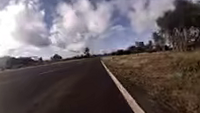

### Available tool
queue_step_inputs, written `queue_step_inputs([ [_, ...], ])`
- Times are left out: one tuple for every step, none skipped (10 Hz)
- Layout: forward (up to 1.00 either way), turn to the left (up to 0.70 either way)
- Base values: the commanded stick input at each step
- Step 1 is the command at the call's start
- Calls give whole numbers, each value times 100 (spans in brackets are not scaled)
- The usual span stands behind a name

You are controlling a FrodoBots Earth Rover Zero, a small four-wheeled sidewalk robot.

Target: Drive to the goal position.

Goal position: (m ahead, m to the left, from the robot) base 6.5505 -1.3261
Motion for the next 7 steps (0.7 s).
queue_step_inputs([
  [50,0],
  [50,0],
  [50,0],
  [50,0],
  [50,0],
  [50,0],
  [50,0],
])
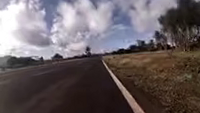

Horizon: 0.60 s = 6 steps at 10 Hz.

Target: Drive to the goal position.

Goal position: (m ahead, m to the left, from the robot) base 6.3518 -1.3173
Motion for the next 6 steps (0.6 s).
queue_step_inputs([
  [50,0],
  [50,0],
  [50,0],
  [50,0],
  [50,-17],
  [50,-40],
])
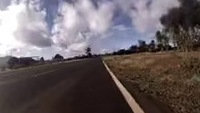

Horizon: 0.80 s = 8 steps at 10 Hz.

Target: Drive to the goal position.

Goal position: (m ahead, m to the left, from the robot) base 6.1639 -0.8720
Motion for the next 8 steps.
queue_step_inputs([
  [50,-50],
  [50,-50],
  [50,-38],
  [50,-14],
  [50,0],
  [50,0],
  [50,0],
  [50,0],
])
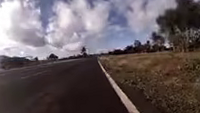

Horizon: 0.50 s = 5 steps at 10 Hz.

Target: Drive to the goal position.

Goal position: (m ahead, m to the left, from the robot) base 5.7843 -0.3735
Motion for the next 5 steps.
queue_step_inputs([
  [50,0],
  [50,0],
  [50,0],
  [50,0],
  [50,0],
])
